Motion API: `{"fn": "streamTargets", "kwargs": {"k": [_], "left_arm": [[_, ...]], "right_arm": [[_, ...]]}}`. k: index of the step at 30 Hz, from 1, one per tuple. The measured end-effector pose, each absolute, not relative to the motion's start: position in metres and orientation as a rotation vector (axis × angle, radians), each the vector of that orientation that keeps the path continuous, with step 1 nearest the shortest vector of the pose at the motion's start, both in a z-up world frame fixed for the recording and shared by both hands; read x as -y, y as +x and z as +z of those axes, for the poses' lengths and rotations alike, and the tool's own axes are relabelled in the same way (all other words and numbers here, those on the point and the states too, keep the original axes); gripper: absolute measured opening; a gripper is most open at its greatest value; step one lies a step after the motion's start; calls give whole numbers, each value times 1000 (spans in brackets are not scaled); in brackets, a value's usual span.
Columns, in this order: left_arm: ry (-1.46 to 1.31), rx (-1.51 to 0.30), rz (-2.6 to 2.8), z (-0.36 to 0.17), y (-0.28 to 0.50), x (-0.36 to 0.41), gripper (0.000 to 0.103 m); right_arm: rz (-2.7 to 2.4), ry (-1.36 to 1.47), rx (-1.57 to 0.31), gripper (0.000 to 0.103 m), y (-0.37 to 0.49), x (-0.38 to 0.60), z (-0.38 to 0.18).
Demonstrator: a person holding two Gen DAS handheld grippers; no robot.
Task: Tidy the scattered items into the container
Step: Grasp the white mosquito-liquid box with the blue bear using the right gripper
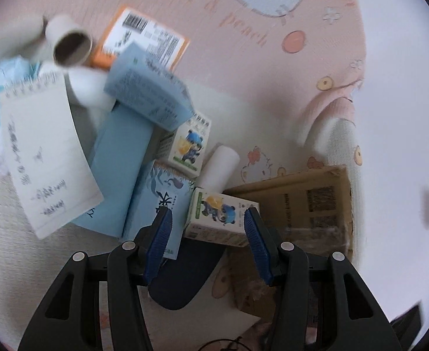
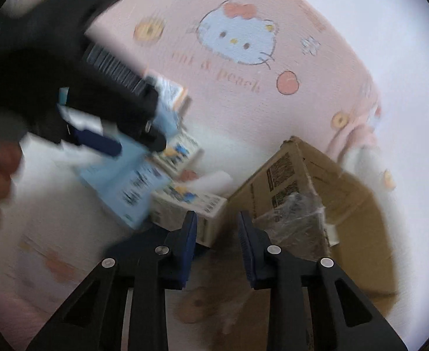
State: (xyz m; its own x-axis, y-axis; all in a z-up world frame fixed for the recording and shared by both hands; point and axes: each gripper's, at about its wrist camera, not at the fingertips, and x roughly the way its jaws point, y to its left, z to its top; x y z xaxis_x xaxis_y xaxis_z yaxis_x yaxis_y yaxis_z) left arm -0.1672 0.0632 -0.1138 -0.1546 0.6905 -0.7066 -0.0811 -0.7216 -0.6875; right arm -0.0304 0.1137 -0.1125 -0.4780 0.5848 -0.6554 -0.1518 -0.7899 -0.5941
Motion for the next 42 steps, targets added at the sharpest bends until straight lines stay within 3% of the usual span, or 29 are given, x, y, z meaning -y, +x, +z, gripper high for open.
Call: {"fn": "streamTargets", "kwargs": {"k": [3, 16, 26, 30, 35, 42], "left_arm": [[-1639, 734, 1884, -130, -173, -67, 55], [-1737, 643, 1795, -155, -186, -98, 55], [-1787, 760, 1689, -176, -191, -100, 55], [-1822, 743, 1645, -182, -189, -110, 47], [-1805, 640, 1680, -177, -188, -117, 47], [-1793, 683, 1682, -180, -190, -109, 39]], "right_arm": [[2212, -1291, 751, 26, -29, -115, -136], [2231, -1347, 577, 26, -45, -157, -163], [2268, -1358, 486, 26, -47, -170, -179], [2291, -1348, 468, 26, -47, -173, -178], [2286, -1330, 507, 26, -48, -175, -179], [2304, -1265, 572, 26, -52, -176, -180]]}}
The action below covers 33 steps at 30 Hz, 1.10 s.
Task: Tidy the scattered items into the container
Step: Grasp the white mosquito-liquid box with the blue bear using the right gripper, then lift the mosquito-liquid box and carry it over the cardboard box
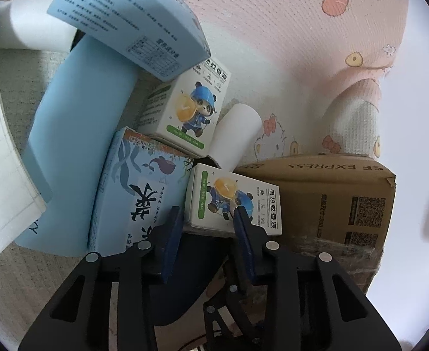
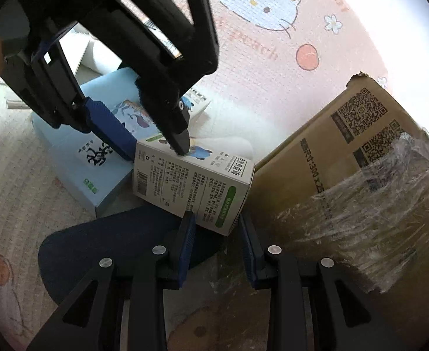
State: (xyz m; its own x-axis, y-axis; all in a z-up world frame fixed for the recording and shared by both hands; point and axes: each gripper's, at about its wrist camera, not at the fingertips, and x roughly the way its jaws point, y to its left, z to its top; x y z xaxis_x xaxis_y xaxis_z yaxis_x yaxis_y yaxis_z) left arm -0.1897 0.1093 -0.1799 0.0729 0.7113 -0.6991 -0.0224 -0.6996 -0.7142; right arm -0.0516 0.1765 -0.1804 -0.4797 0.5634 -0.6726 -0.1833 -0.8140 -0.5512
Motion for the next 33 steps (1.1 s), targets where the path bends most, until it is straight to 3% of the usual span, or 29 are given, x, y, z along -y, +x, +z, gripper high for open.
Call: {"fn": "streamTargets", "kwargs": {"k": [5, 15, 19, 24, 29, 33], "left_arm": [[-1758, 650, 1718, -164, -193, -110, 37], [-1584, 623, 1815, -100, -176, -72, 34], [-1634, 590, 1848, -112, -170, -57, 33], [-1706, 756, 1764, -140, -164, -37, 31], [-1693, 676, 1861, -127, -167, -29, 31], [-1704, 806, 1823, -131, -174, -23, 32]], "right_arm": [[2370, -1231, 556, 26, -50, -180, -167], [2548, -1134, 304, 26, -50, -183, -115], [2585, -1182, 347, 26, -57, -171, -120], [2661, -1286, 378, 26, -77, -147, -127], [2645, -1256, 297, 27, -59, -151, -101], [2666, -1250, 93, 35, -62, -179, -90]]}}
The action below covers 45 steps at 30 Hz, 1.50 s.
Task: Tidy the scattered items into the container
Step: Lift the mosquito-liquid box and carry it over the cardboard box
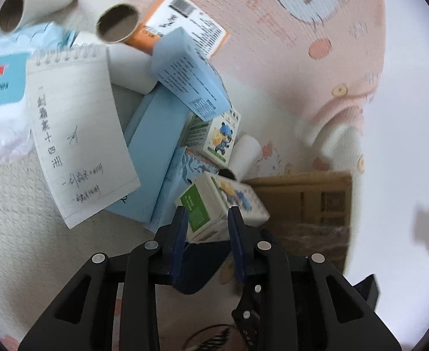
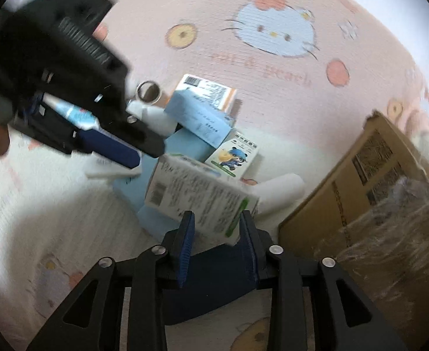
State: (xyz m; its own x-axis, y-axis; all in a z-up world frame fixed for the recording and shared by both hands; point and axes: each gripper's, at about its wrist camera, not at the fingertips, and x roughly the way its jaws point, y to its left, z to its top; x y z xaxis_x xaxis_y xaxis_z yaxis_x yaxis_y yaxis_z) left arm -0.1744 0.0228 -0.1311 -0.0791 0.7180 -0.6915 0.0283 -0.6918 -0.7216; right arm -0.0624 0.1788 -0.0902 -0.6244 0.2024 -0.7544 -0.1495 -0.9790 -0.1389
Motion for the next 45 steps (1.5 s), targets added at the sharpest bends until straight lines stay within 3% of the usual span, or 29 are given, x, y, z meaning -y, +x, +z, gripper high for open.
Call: {"fn": "streamTargets", "kwargs": {"k": [4, 6, 9, 19, 31, 45], "left_arm": [[-1710, 779, 1838, -128, -176, -28, 35], [-1699, 699, 1854, -123, -176, -36, 43], [-1708, 615, 1855, -122, -172, -44, 44], [-1779, 582, 1813, -137, -165, -56, 44], [-1789, 542, 1818, -144, -165, -59, 43], [-1741, 548, 1845, -133, -164, -57, 41]], "right_arm": [[2682, -1280, -166, 49, -71, -204, -89], [2700, -1274, -297, 51, -65, -205, -91], [2673, -1271, -405, 52, -52, -192, -93], [2683, -1301, -368, 54, -54, -186, -98], [2737, -1249, -464, 59, -54, -194, -103], [2777, -1196, -356, 57, -56, -186, -94]]}}
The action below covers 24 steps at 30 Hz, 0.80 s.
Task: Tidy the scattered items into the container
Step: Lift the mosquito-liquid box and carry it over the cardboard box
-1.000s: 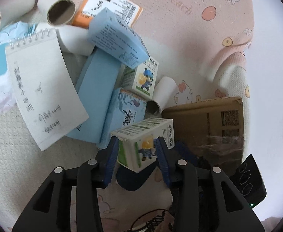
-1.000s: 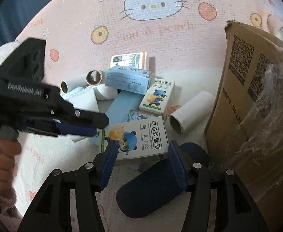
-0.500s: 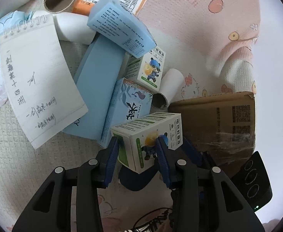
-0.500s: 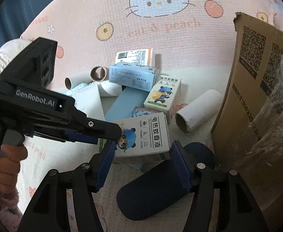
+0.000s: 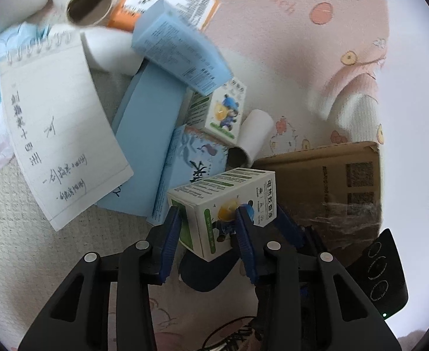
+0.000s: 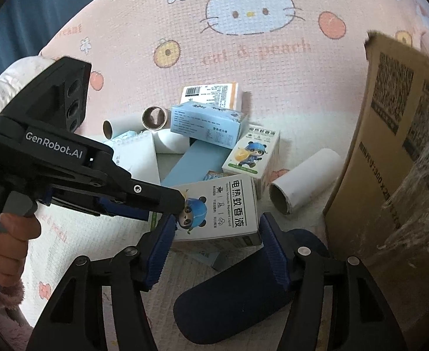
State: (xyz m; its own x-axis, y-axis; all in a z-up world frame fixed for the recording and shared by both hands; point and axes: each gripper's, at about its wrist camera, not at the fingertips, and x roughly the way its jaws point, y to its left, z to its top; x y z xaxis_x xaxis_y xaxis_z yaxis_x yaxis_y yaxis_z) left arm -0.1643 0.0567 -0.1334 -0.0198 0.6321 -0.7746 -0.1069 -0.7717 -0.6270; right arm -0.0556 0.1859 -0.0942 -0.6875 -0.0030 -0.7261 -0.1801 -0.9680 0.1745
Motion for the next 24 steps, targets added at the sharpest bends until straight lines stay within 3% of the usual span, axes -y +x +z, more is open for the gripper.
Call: {"fn": "streamTargets", "kwargs": {"k": [16, 24], "left_arm": [[-1330, 456, 1923, 10, -150, -99, 41], [-1279, 446, 1826, 38, -138, -159, 41]], "right_arm": [[2766, -784, -157, 57, -21, -201, 32], [2682, -700, -78, 57, 12, -237, 65]]}}
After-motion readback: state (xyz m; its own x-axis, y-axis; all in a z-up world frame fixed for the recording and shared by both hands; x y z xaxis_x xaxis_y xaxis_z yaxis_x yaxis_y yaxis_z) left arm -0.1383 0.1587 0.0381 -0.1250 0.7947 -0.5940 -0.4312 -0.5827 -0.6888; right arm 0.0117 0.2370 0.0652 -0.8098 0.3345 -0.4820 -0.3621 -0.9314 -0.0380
